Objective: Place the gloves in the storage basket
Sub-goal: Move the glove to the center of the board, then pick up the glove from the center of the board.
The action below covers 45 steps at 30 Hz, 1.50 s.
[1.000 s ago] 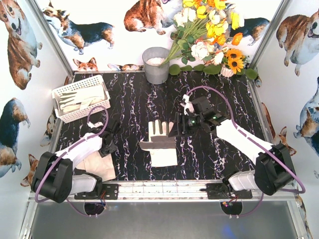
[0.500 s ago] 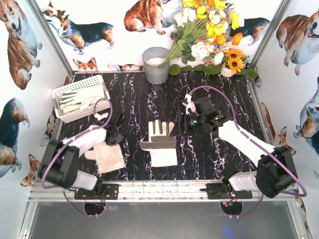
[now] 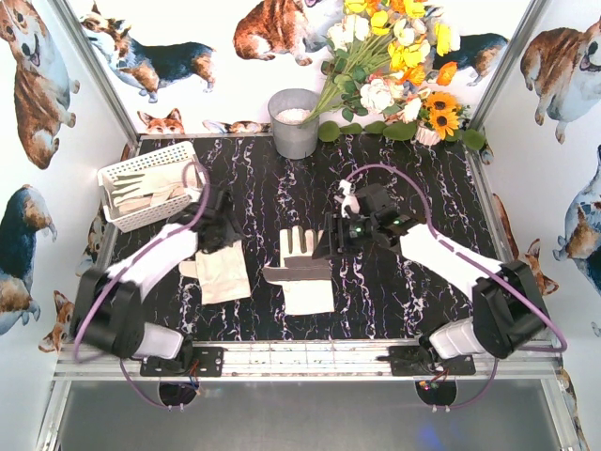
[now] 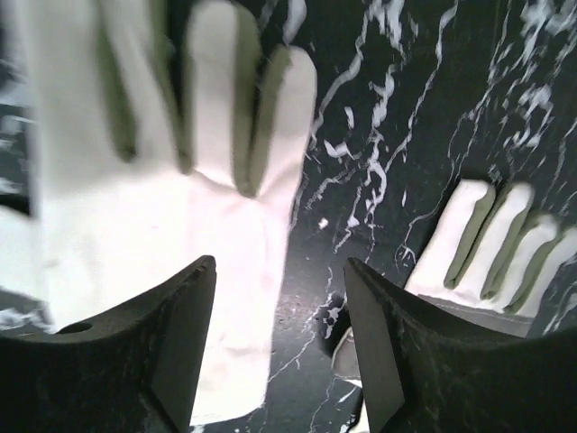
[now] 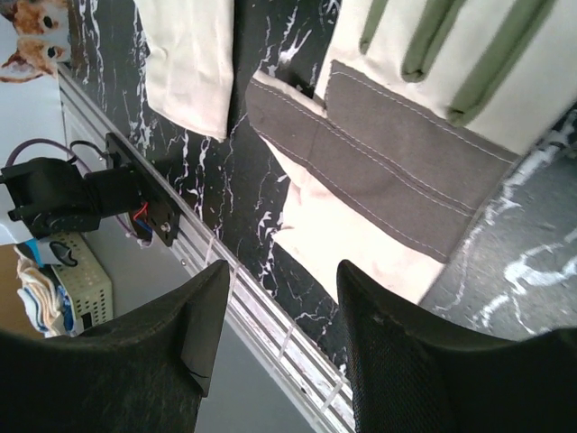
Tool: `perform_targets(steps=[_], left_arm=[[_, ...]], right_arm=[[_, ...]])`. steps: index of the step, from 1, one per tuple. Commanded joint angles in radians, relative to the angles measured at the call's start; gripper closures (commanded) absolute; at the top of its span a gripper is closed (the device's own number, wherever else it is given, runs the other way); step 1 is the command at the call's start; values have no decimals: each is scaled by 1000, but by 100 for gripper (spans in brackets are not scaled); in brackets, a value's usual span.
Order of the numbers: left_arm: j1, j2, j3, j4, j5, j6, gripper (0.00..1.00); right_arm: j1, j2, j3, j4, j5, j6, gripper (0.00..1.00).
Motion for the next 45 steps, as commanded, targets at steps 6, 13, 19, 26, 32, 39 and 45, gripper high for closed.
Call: perform_targets(steps=[6, 13, 19, 26, 32, 39, 45], left_arm=[[423, -304, -194, -67, 119, 164, 46], [504, -228, -233, 81, 298, 239, 46], [504, -114, -194, 138, 305, 292, 48], [504, -7, -189, 252, 414, 336, 48], [504, 53, -196, 361, 526, 308, 70], [504, -116, -211, 313, 588, 341, 100], [502, -364, -225, 200, 736, 399, 100]], right_arm=[[114, 212, 142, 167, -21, 99, 48], [194, 368, 229, 293, -18, 181, 49], [248, 540, 376, 300, -24, 203, 49], [290, 689, 512, 312, -28, 233, 51], [292, 694, 520, 290, -13, 221, 51], [270, 556, 448, 278, -26, 187, 51], [232, 361, 373, 278, -91, 91, 49]])
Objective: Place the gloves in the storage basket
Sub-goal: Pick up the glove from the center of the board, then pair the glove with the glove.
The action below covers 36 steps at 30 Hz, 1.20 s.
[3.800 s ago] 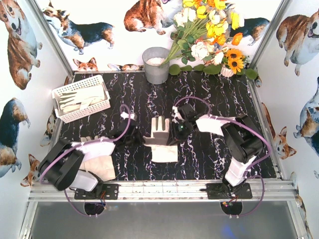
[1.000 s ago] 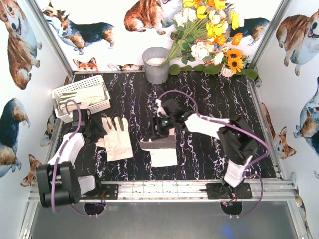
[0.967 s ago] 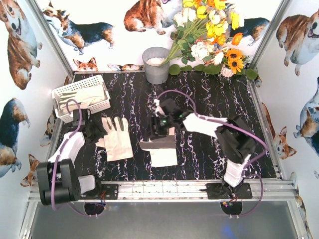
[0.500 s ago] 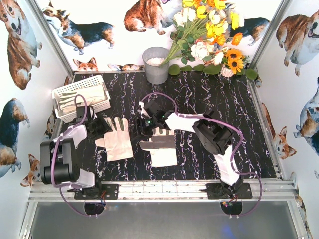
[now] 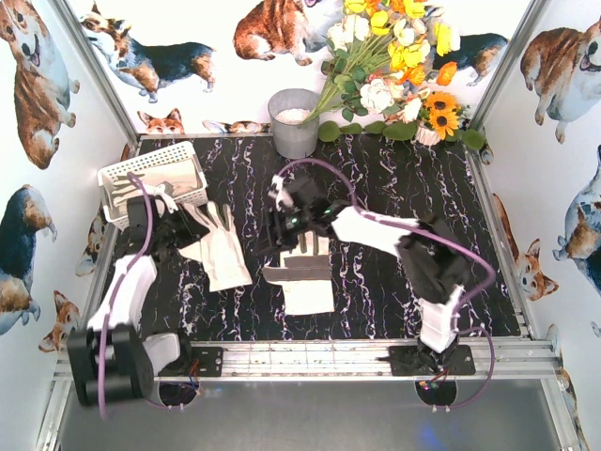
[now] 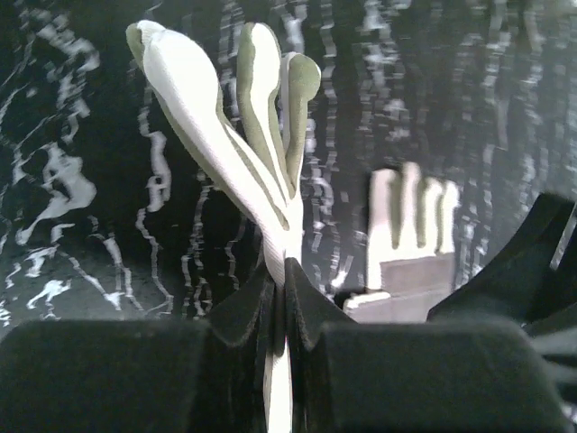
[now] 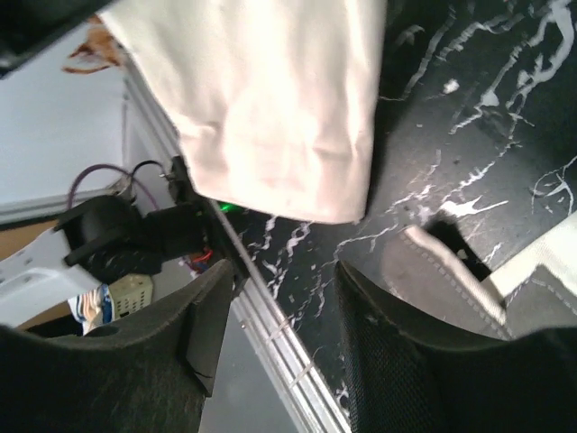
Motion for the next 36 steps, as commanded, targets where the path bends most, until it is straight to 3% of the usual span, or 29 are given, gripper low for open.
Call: perform_targets(steps=[1, 7, 10, 18, 25, 33, 35, 36], left_arm=[[6, -150, -3, -71, 162, 58, 100], [-7, -279, 39, -55, 387, 14, 100], [-36, -295, 81, -42, 455, -30, 100], [-268, -271, 262, 52, 406, -143, 100], [-489, -208, 310, 230, 333, -268, 100], [-583, -169, 302, 436, 317, -376, 100], [-588, -167, 300, 433, 310, -370, 100], [-587, -167, 297, 435, 307, -369, 100]], right_arm=[[-28, -207, -43, 79, -97, -105, 49], [-68, -408, -242, 261, -173, -115, 37], [-99, -490, -319, 348, -215, -113, 25], [-166, -675, -525, 537, -138, -110, 11], [-197, -762, -533, 545, -144, -121, 11], [-203, -831, -538, 622, -150, -112, 11], [-205, -832, -536, 659, -166, -77, 16], [-208, -833, -534, 675, -170, -59, 24]])
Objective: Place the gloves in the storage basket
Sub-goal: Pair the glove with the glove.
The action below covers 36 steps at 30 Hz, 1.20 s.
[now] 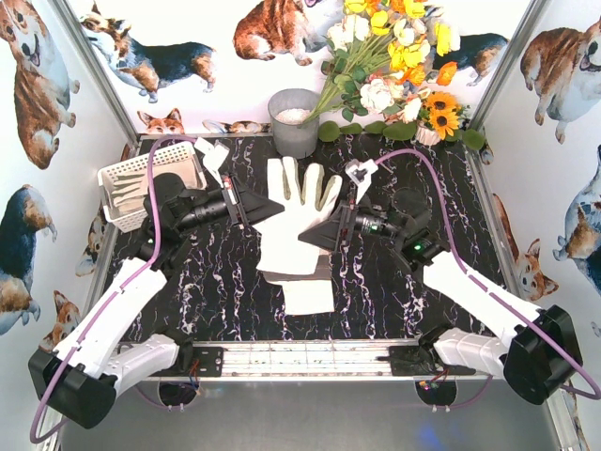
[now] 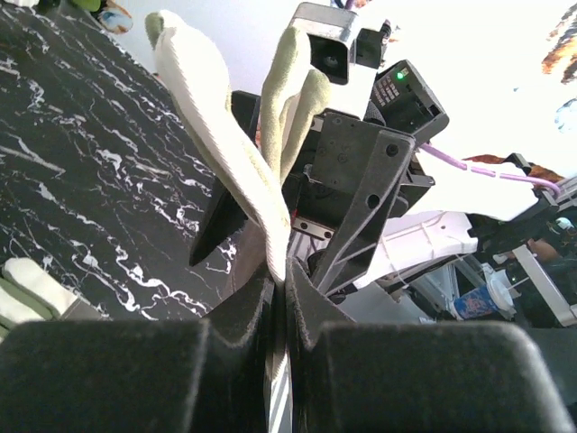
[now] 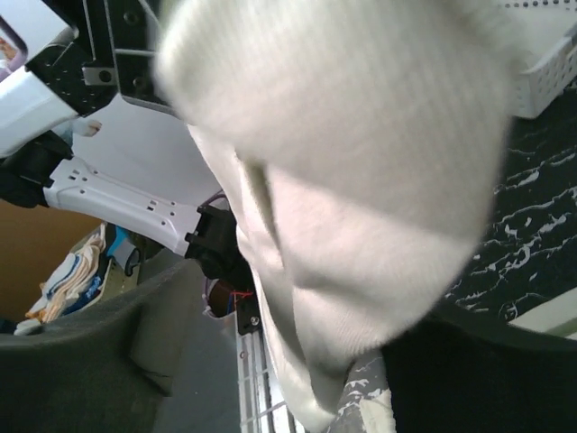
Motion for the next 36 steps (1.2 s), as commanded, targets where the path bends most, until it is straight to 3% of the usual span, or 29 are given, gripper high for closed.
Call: perform_targets(steps=[1, 4, 5, 8, 9, 13, 18, 23, 26, 30, 36], left_arm=[[-13, -2, 12, 105, -18, -36, 100], [-13, -2, 8, 84, -16, -29, 100], [-14, -5, 14, 51, -17, -9, 94], [-6, -29, 87, -172, -93, 160, 48], [-2, -38, 113, -240, -126, 201, 38], [44, -41, 180, -414, -131, 302, 19], [122, -40, 152, -393, 2, 305, 11], [120, -17, 72, -141, 225, 143, 2], [77, -13, 37, -8, 274, 65, 1], [-17, 22, 40, 28, 283, 56, 0], [-147, 105, 25, 253, 276, -51, 0]], right_arm=[[-8, -25, 9, 141, -22, 62, 37], [-17, -36, 15, 172, -22, 113, 89], [-21, -47, 16, 176, -18, 121, 100], [-35, -78, 25, 167, -49, 120, 100], [-39, -89, 29, 151, -69, 111, 100], [-51, -126, 80, 23, -170, 58, 100], [-55, -155, 140, -66, -297, 32, 100], [-55, -168, 203, -100, -384, 47, 100], [-55, -169, 234, -114, -418, 49, 100], [-55, -162, 267, -119, -453, 58, 100], [-55, -155, 269, -33, -485, 130, 100]])
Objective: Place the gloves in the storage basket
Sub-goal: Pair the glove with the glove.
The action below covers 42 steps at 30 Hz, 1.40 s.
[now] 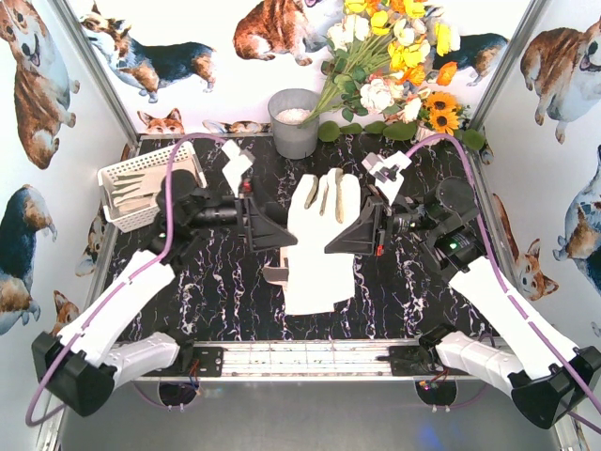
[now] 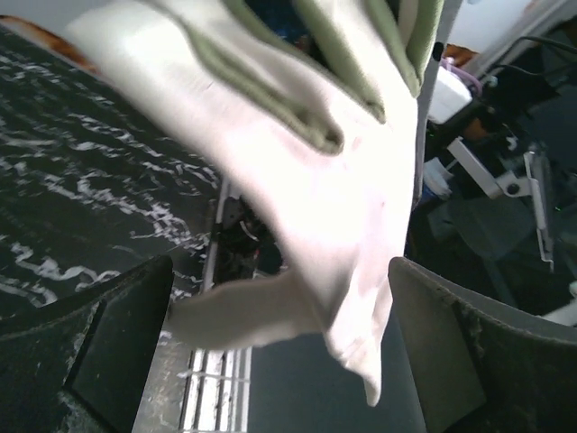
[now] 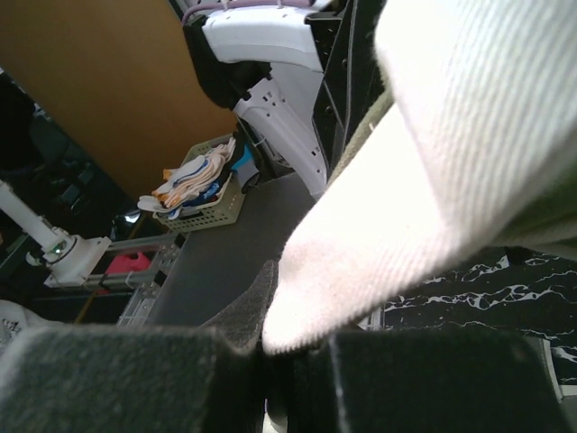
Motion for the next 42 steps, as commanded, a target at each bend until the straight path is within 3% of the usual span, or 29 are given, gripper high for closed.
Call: perform_targets(steps=[1, 8, 11, 15, 18, 30, 38, 42], left_arm=[[-96, 68, 3, 215, 24, -84, 0], [-191, 135, 24, 361, 40, -149, 0], [-186, 109, -4, 357, 43, -147, 5], [-162, 66, -24, 308, 37, -133, 21], [-135, 27, -28, 214, 31, -83, 27], [-105, -48, -40, -62, 35, 59, 33], [-105, -64, -104, -50, 25, 38, 37], [-105, -55, -98, -158, 7, 99, 41]], right_arm=[[-2, -9, 43, 103, -43, 60, 100], [-3, -15, 28, 93, -46, 51, 100], [-4, -22, 32, -17, -24, -38, 100], [-11, -25, 54, -216, 5, -198, 100], [-26, -27, 61, -317, 25, -266, 100], [-59, -46, 58, -425, 68, -332, 100], [-61, -49, 72, -416, 62, -324, 100], [-64, -52, 70, -418, 64, -326, 100]])
